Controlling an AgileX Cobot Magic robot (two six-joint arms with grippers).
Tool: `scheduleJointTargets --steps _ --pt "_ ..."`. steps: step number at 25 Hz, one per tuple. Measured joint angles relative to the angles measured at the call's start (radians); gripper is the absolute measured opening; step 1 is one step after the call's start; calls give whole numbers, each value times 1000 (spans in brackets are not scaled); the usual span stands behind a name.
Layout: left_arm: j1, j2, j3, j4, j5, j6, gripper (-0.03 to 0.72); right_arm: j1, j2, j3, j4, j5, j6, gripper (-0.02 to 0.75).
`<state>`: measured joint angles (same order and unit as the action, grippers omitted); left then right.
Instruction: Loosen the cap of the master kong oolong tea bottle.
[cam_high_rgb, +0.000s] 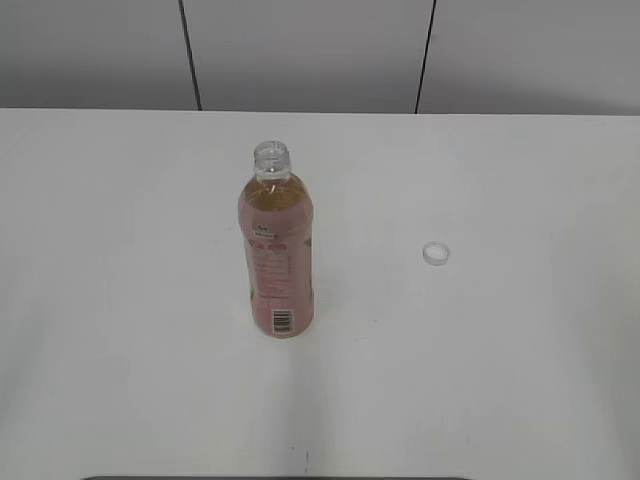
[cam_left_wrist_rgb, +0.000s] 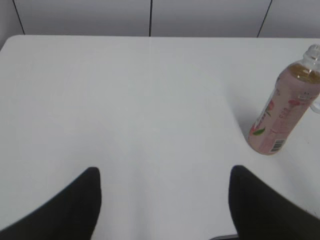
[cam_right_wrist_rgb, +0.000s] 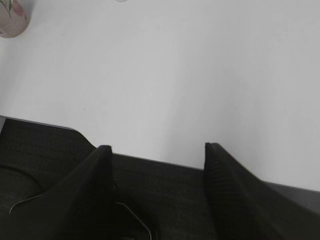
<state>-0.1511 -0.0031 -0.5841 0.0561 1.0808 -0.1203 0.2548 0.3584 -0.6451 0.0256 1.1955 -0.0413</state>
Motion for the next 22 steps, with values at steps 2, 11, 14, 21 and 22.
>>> scheduleJointTargets --steps 2,11,14,21,22 --pt "0 -4 14 0 -27 2 484 0 -83 75 -2 -44 -28 438" --pt "0 -4 20 -56 -48 103 467 0 -363 132 -14 -82 -102 369" --pt "0 -4 20 -70 -48 120 465 0 -365 132 -18 -83 -102 329" --pt "0 -4 20 -72 -50 128 458 0 -365 132 -26 -86 -95 300" --pt "0 -4 20 -72 -50 129 458 0 -365 132 -26 -87 -95 300"
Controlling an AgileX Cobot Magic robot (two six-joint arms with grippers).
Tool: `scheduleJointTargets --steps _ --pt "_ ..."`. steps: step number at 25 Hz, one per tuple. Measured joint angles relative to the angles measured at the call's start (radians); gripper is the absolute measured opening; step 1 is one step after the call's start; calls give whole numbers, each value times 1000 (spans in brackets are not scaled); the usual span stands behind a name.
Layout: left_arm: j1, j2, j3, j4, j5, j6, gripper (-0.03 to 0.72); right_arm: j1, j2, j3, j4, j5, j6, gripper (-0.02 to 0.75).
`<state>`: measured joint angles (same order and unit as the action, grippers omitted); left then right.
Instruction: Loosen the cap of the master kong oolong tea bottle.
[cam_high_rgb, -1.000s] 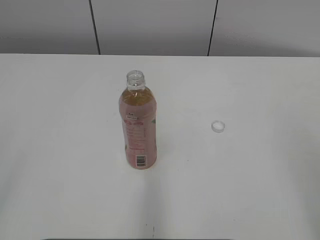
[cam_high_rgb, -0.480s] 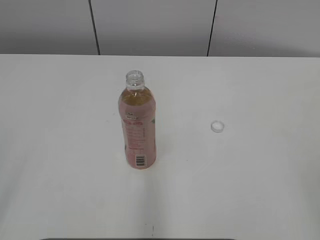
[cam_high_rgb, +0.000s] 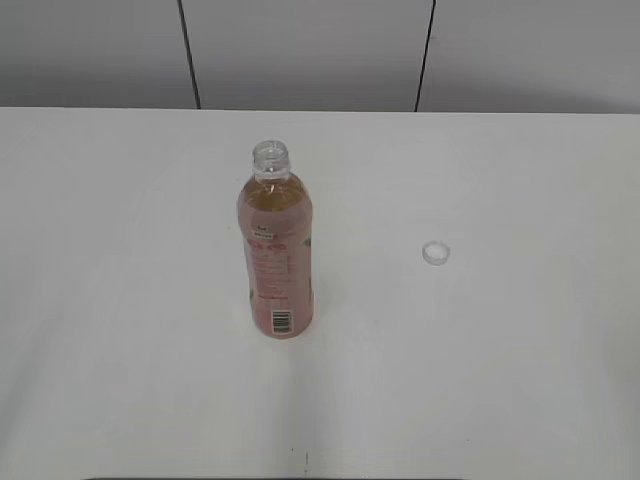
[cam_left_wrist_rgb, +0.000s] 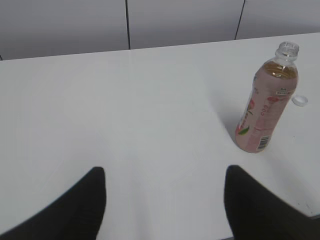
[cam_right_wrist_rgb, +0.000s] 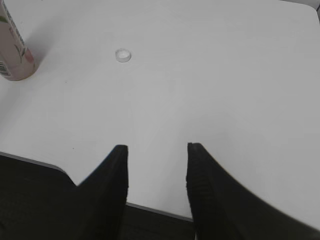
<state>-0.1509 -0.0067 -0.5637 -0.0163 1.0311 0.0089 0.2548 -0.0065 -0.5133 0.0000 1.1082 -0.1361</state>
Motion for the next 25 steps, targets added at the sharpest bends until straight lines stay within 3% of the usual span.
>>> scheduleJointTargets --steps 10,16,25 --pt "16 0 0 0 -2 -1 447 -15 0 0 0 -5 2 299" --pt "165 0 0 0 -4 -1 438 -229 0 0 0 -8 2 298" --pt "140 0 0 1 -5 0 433 -260 0 0 0 -10 2 298"
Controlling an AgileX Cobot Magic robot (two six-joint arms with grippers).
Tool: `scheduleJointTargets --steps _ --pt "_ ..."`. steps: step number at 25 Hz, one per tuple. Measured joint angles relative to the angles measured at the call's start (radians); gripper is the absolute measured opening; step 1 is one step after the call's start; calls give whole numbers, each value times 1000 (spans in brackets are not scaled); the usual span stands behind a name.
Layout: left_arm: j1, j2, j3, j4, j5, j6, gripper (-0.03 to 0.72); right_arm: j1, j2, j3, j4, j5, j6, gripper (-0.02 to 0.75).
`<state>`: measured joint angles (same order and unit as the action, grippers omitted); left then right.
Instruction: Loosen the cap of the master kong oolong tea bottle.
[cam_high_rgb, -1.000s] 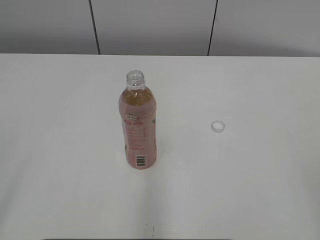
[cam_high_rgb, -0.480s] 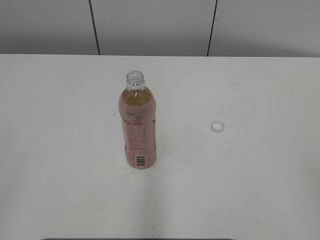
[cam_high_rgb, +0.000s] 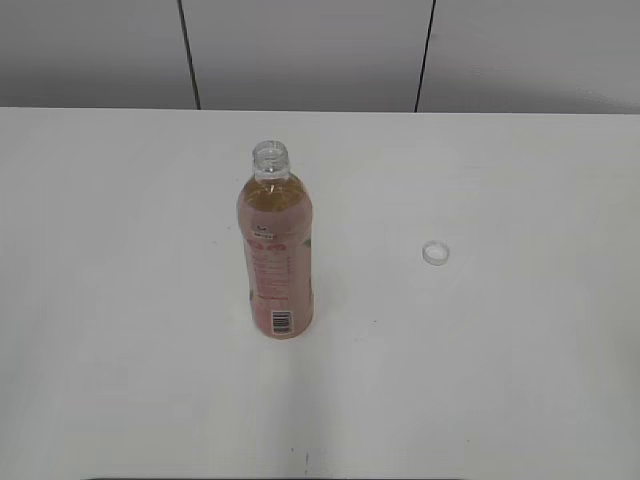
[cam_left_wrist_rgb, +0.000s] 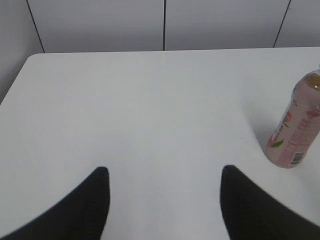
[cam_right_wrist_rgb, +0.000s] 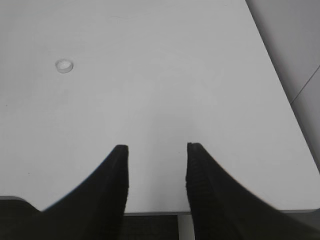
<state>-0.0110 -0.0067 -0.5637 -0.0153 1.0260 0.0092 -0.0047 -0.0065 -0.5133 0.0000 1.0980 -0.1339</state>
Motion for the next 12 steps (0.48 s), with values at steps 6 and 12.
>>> scheduleJointTargets --steps 6,12 --pt "9 0 0 0 0 0 431 0 0 0 0 0 1 298" --pt "9 0 0 1 0 0 426 0 0 0 0 0 1 298"
